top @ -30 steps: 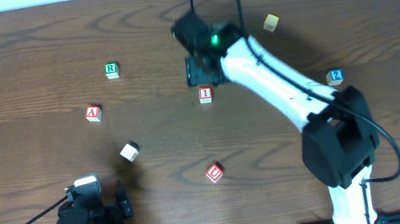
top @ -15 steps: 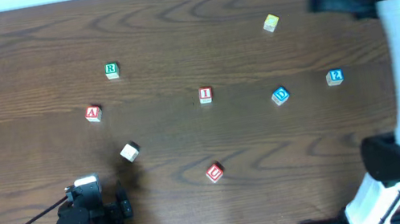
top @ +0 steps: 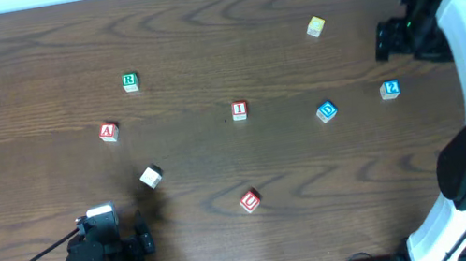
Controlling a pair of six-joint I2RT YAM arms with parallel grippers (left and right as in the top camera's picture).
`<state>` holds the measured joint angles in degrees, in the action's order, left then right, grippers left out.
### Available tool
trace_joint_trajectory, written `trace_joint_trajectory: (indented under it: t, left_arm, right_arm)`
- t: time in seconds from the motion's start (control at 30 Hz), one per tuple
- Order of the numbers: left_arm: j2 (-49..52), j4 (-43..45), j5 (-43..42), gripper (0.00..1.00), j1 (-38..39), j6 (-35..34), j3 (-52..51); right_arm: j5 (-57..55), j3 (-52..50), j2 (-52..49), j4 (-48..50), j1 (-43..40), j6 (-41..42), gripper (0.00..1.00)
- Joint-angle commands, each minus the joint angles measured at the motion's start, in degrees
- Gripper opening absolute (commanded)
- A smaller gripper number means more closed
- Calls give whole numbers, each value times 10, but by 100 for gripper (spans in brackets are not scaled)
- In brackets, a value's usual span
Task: Spell out Ai2
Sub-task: 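Release the I block and move the right gripper to the blue 2 block, then grasp the blue 2 block with the right gripper and lift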
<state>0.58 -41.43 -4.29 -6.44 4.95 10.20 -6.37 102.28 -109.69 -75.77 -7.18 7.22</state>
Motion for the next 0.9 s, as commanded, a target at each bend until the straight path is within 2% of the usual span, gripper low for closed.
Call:
trace_joint_trajectory:
  t: [0.0, 0.2, 0.4, 0.57, 0.87]
  left_arm:
    - [-3, -7, 2, 96, -3, 7, -9]
    - [-3, -7, 2, 95, -3, 7, -9]
    - [-3, -7, 2, 95, -3, 7, -9]
    - [-3, -7, 2, 95, -3, 7, -9]
    - [-3, -7, 2, 95, -3, 7, -9]
  right_arm:
    - [-1, -62, 2, 38, -4, -42, 87]
    - [-9, -154, 2, 140, -11, -52, 86]
    - [-5, -217, 2, 228, -17, -71, 98]
    - [-3, -249, -3, 283, -21, -77, 98]
    - [21, -253, -30, 325, -30, -91, 98]
